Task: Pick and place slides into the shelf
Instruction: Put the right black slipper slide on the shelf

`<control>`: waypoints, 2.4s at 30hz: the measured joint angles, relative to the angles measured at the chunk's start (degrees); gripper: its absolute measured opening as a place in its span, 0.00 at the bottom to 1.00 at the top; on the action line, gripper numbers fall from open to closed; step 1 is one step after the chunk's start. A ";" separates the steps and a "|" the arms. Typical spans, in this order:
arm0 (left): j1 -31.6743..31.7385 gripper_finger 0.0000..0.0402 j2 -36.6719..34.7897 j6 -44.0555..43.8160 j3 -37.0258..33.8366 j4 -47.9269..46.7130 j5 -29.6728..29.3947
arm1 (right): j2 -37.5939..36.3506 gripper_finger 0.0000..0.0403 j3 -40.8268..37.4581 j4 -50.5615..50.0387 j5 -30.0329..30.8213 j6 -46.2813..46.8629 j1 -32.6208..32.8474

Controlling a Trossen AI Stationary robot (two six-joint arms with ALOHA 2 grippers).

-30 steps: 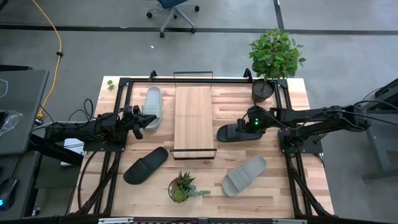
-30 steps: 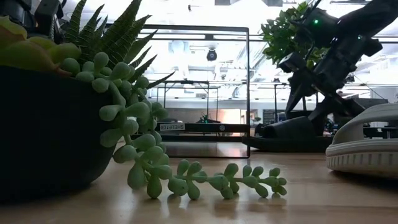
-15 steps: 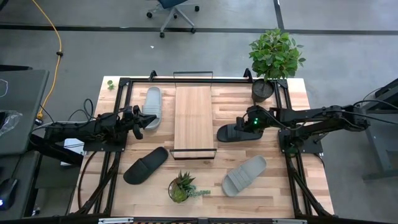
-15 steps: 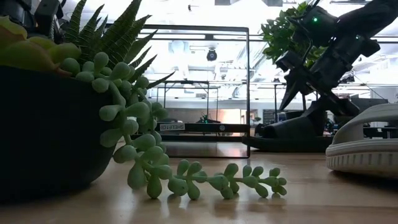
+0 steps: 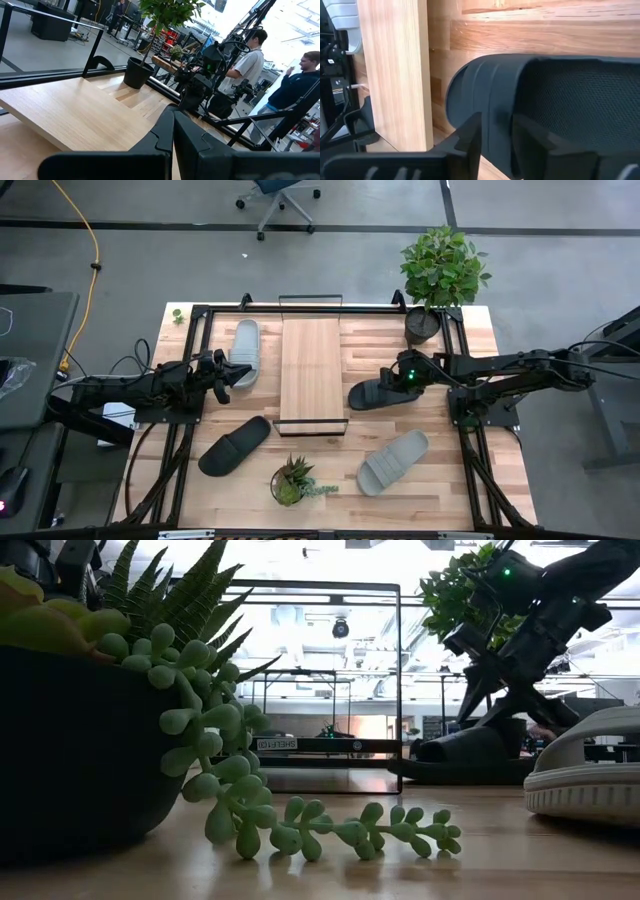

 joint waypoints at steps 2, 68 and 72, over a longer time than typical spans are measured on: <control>0.00 0.00 0.00 0.02 -0.01 0.00 0.00 | 0.30 0.20 0.00 0.04 0.42 -0.01 0.00; 0.00 0.00 0.02 -0.07 -0.01 -0.26 2.40 | 12.79 0.24 0.00 18.10 -6.47 -3.00 0.15; 0.00 0.00 0.02 -0.07 0.00 -0.26 2.38 | 14.65 0.22 0.00 19.37 -6.73 -2.80 0.15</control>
